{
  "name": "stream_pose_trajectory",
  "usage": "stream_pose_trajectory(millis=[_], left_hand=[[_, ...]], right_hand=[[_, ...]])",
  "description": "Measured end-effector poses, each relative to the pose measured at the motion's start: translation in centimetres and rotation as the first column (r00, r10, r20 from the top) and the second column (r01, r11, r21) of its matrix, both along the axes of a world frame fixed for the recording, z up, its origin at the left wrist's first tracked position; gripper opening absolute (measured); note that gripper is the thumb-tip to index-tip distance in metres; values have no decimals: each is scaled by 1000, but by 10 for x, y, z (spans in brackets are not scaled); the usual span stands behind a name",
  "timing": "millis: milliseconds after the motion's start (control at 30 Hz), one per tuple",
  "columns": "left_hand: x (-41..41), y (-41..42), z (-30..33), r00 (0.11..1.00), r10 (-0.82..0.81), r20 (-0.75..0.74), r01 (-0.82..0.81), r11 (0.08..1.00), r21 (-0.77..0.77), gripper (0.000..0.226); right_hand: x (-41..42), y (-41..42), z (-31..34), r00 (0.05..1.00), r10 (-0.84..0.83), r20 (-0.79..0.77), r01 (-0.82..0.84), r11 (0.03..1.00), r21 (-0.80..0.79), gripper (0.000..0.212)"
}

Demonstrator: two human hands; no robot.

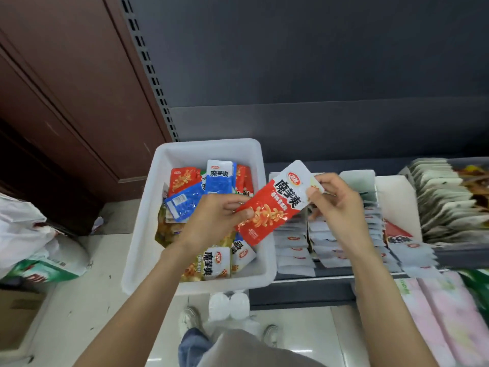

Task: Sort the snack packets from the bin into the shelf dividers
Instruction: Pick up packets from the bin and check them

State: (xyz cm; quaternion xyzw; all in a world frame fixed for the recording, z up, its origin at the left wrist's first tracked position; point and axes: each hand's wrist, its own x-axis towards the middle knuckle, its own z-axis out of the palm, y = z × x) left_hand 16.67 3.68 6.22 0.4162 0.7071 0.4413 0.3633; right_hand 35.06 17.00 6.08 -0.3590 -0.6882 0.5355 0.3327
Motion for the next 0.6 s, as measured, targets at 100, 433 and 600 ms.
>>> stream_pose_trajectory(millis=[100, 433, 600], left_hand=[[42, 25, 3, 989, -127, -75, 129, 992, 17, 21], [156, 139, -18, 735, -209, -645, 390, 908, 151, 20], [197, 161, -52, 471, -320, -822, 551, 834, -9, 34]], right_hand=[[52, 15, 9, 991, 68, 118, -77, 994, 74, 24], [218, 40, 23, 800, -593, 93, 493, 738, 460, 26], [213, 44, -18, 616, -760, 206, 479, 570, 668, 14]])
